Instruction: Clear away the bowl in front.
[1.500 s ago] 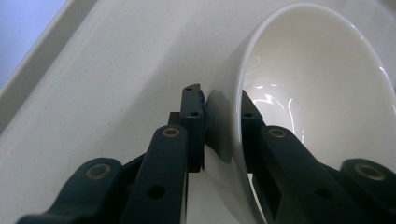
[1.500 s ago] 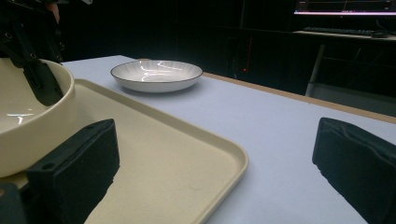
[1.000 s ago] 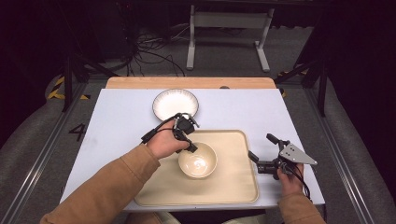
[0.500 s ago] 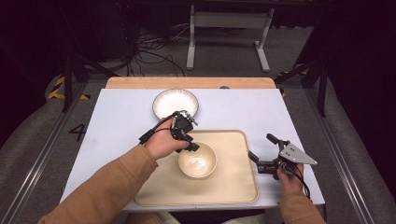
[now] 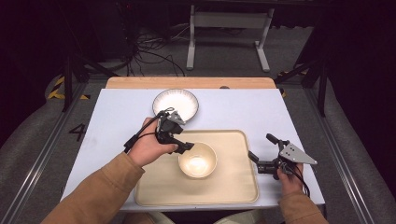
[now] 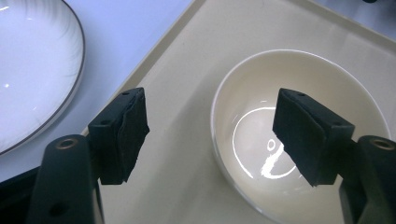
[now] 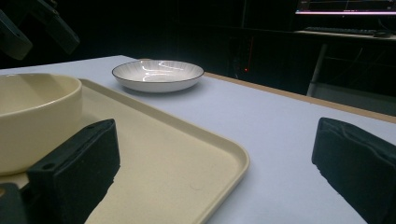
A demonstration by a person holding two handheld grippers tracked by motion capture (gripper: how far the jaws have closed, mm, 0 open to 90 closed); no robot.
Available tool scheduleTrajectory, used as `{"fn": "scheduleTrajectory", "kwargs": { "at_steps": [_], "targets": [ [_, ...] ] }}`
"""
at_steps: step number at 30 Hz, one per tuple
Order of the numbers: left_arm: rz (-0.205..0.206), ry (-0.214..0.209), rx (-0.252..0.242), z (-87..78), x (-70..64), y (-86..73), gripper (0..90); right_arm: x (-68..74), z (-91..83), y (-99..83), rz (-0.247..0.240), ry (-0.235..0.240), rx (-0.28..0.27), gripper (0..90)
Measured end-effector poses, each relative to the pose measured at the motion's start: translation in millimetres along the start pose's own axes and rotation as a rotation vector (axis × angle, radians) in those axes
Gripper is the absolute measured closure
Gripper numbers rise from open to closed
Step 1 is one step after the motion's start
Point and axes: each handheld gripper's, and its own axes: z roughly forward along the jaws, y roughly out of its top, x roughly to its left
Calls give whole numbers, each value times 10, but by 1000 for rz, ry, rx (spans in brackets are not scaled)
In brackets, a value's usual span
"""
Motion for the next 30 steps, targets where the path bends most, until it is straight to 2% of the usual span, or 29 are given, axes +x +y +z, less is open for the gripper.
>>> {"fn": "scheduleTrajectory", "kwargs": {
  "at_steps": [8, 17, 21, 30],
  "targets": [
    [-12, 31, -63, -254, -27, -246, 243, 8, 13, 5, -19, 14, 12, 17],
    [-10, 66, -114, -425, -44, -447, 222, 5, 16, 6, -21, 25, 14, 17],
    [18, 85, -150, -499, -53, -548, 191, 6, 13, 6, -21, 22, 13, 17],
    [32, 110, -212, -656, -37, -799, 154, 0, 8, 4, -12, 20, 9, 17]
  ]
}}
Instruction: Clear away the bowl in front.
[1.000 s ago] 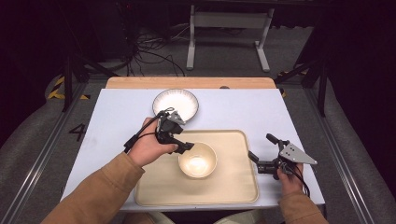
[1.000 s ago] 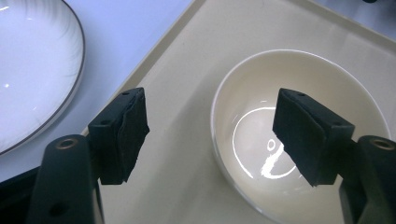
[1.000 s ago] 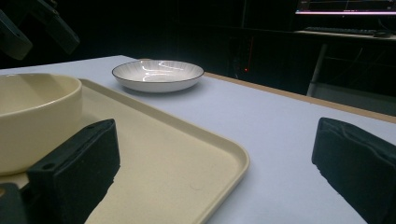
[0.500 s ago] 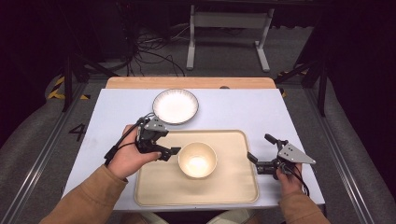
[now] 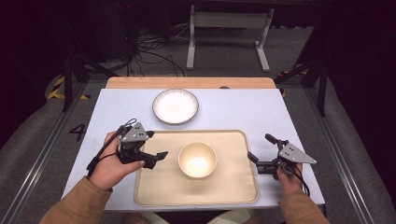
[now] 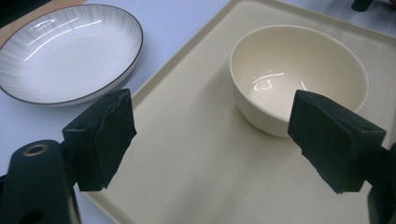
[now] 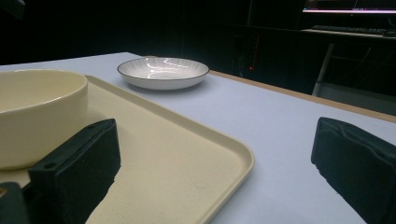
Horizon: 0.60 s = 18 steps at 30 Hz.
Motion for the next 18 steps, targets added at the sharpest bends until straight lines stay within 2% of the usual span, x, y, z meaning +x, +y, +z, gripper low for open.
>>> {"fn": "scheduleTrajectory", "kwargs": {
  "at_steps": [8, 12, 18],
  "targets": [
    [-12, 20, -40, -158, 41, -165, 132, -4, 2, 0, 2, 3, -1, 17],
    [-11, 58, -61, -222, 74, -268, 121, -6, 0, -1, 6, 1, -1, 22],
    [-19, 63, -72, -263, 108, -405, 106, -6, -1, -1, 5, 2, -1, 24]
  ]
}}
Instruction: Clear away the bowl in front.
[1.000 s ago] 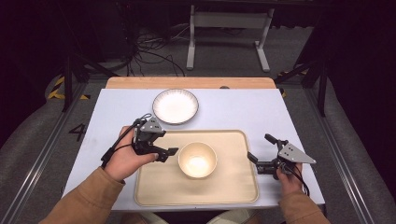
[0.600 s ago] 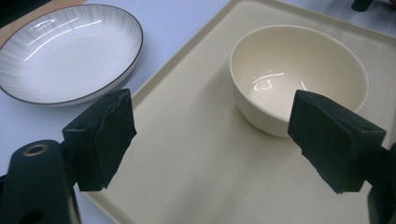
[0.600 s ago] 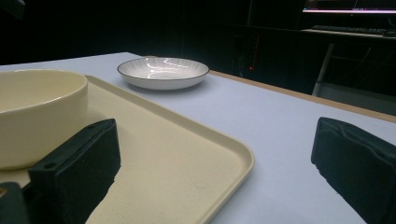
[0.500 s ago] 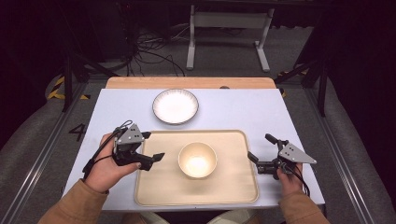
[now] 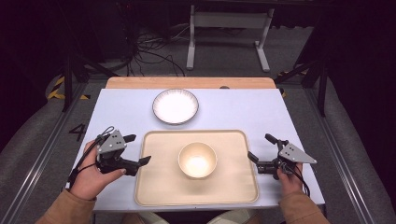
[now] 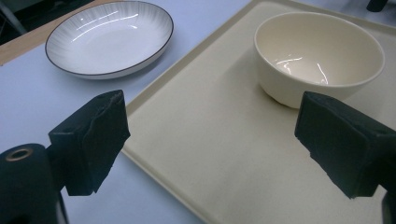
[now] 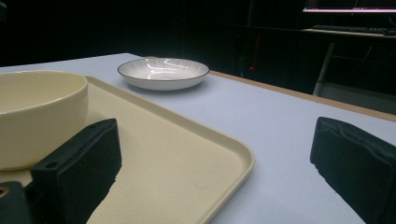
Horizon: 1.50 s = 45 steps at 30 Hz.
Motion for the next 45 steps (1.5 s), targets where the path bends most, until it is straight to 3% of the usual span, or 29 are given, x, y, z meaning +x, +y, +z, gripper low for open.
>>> {"fn": "scheduleTrajectory", "kwargs": {
  "at_steps": [9, 17, 25, 37, 45],
  "targets": [
    [-41, 7, -90, -96, 107, -208, 98, -3, 0, -1, 2, 3, -4, 24],
    [-93, 12, -133, -91, 178, -421, 97, -1, -2, -1, 0, 1, -2, 24],
    [-207, -10, -257, -46, 288, -696, 101, -2, -2, -2, 3, 4, -4, 24],
    [-163, 10, -308, 42, 294, -849, 100, -3, -3, -2, 4, 7, -6, 25],
    [-130, 24, -271, 96, 306, -905, 88, -2, -3, -3, 4, 8, -7, 25]
  ]
}}
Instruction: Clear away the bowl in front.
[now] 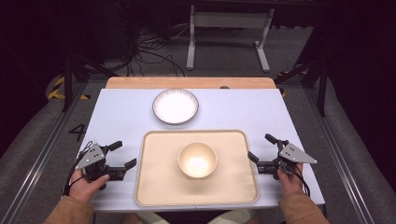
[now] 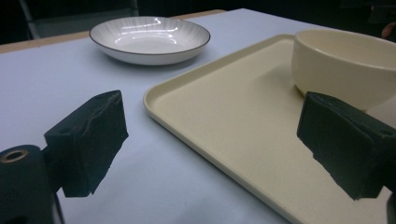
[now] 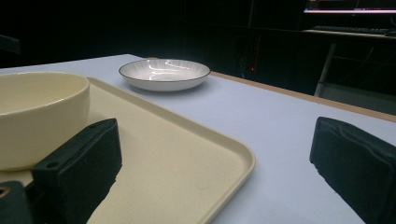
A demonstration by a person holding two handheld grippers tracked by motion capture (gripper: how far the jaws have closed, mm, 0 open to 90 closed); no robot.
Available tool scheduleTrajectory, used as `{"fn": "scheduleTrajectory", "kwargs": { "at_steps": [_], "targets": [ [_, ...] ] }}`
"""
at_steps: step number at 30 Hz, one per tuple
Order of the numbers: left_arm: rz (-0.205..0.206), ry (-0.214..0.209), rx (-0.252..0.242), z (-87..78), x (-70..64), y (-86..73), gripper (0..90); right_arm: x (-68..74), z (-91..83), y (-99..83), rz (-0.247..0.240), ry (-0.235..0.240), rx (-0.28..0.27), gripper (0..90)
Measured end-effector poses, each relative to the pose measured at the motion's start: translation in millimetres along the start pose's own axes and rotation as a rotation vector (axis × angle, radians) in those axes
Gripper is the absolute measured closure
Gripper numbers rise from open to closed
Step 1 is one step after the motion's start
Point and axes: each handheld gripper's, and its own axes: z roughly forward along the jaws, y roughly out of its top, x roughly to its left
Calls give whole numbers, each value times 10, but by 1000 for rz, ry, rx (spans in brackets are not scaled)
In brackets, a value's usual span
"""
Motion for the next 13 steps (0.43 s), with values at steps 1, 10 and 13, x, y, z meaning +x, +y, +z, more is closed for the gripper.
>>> {"fn": "scheduleTrajectory", "kwargs": {
  "at_steps": [1, 10, 13],
  "targets": [
    [-4, 3, 2, 2, -4, 0, 87, 0, 0, 0, 0, 0, 0, 26],
    [-13, 7, 7, 9, 1, -2, 79, 0, -3, -1, 0, -1, -2, 26],
    [-10, 9, 13, 13, 4, 1, 77, -1, -4, -1, 1, -1, -2, 26]
  ]
}}
